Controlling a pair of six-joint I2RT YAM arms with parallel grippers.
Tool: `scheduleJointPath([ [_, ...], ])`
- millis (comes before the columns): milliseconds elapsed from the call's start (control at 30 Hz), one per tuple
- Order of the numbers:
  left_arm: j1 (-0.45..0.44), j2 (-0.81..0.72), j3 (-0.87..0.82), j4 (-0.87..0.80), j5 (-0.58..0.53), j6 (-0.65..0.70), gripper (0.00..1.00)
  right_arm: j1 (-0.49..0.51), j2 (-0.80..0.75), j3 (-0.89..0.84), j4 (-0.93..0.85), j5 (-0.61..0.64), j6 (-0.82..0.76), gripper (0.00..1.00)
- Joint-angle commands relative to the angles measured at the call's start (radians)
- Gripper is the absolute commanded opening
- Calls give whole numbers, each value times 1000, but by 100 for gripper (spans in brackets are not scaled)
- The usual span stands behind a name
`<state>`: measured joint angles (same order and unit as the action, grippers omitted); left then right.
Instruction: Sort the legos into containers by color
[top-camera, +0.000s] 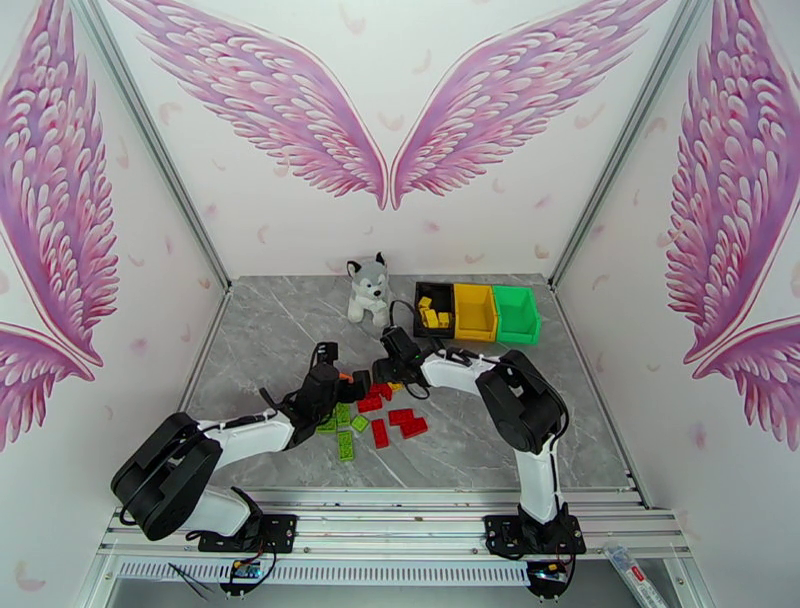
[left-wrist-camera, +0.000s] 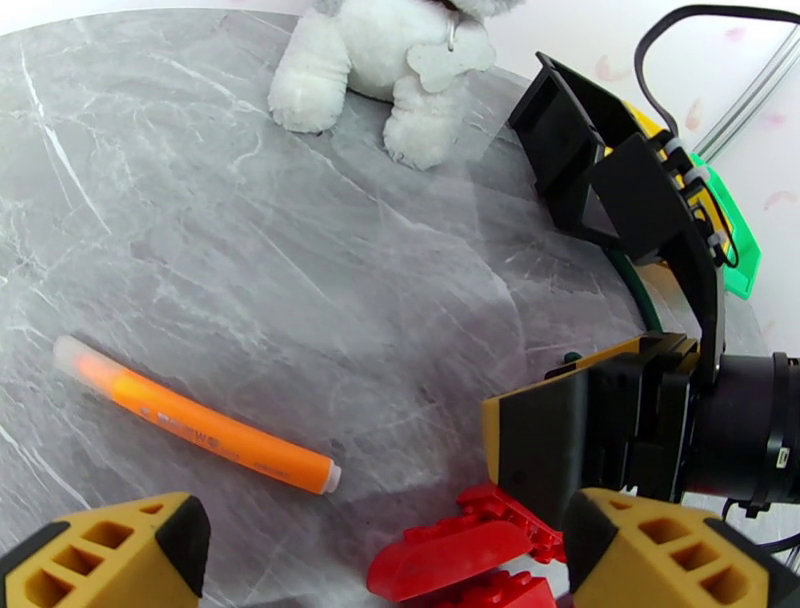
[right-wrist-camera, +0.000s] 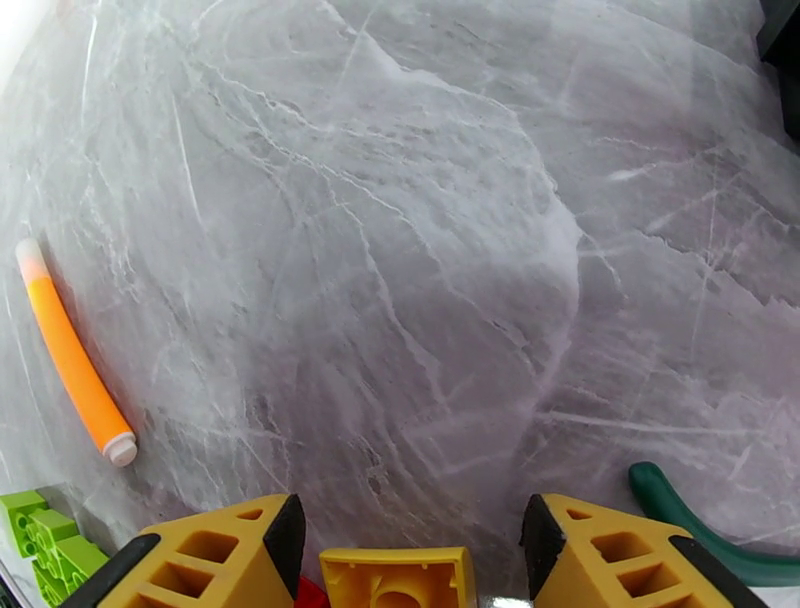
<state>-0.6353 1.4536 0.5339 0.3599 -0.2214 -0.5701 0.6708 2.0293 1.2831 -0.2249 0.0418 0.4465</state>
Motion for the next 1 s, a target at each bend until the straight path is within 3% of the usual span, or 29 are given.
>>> scheduleJointPath([
  [0, -9, -8, -19, 15, 1, -6, 99, 12, -16, -44, -57, 19, 15, 63],
  [300, -24, -15, -28, 16, -13, -10, 99, 10, -21, -28, -95, 74, 15, 58],
  [667, -27, 0, -9, 17, -6, 2, 99, -5, -17, -2, -78, 35, 27, 38],
  [967, -22, 95, 99, 49, 73, 37, 99, -45, -103, -26, -48, 16, 40, 30],
])
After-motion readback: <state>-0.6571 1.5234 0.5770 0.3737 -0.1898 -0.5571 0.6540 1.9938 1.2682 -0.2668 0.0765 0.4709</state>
